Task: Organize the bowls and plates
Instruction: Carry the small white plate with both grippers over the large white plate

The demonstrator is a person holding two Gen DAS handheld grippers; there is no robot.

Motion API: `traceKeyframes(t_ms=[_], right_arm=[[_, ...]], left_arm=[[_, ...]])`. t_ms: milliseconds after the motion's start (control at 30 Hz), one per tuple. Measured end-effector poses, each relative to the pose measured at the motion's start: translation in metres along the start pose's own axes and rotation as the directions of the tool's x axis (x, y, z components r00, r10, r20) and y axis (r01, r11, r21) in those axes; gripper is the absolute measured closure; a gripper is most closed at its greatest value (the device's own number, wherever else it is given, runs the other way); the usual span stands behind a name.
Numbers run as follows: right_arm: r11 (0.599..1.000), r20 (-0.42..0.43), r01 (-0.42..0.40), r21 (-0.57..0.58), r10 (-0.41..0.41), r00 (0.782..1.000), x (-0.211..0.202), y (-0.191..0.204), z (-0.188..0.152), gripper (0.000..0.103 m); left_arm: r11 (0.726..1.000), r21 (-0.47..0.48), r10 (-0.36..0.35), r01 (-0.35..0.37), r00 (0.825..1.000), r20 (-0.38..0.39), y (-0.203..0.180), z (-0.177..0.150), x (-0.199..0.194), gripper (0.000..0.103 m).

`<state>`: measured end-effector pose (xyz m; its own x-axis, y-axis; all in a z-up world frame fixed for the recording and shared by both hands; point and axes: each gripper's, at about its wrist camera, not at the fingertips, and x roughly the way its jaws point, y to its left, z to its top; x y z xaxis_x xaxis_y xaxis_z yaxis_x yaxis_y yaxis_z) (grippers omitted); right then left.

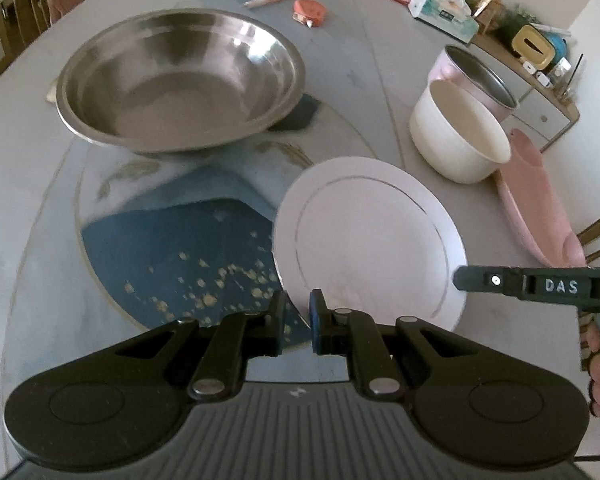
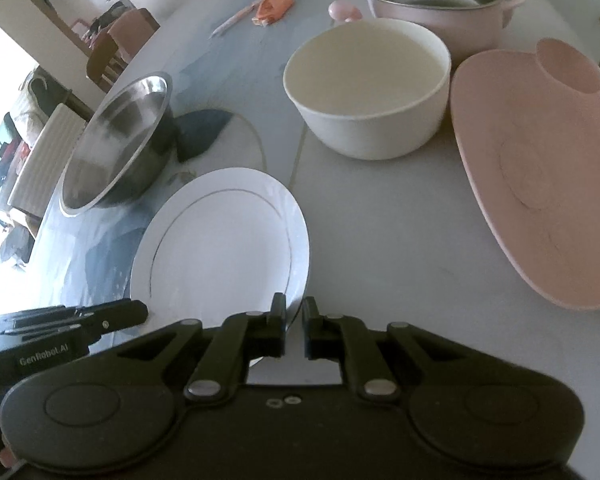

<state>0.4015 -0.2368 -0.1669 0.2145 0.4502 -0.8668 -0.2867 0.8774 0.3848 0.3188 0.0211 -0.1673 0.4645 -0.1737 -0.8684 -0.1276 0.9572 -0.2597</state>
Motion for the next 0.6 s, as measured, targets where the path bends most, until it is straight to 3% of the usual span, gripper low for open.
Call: traceKeyframes(t_ms=[167, 600], right_arm=[[0.999, 0.016, 0.036, -0.020, -0.036, 0.999, 0.000, 0.007, 0.005, 0.087], [1.000, 0.016, 0.021, 0.020, -0.021, 1.000, 0.014, 0.002, 0.015, 0.086]], left_arm=[[0.998, -0.063, -0.007, 0.007, 1.000, -0.007, 0.013, 0.014, 0.006, 0.091], [0.999, -0.043, 0.001, -0.001, 1.000, -0.006, 0.010, 0.027, 0.016, 0.091]])
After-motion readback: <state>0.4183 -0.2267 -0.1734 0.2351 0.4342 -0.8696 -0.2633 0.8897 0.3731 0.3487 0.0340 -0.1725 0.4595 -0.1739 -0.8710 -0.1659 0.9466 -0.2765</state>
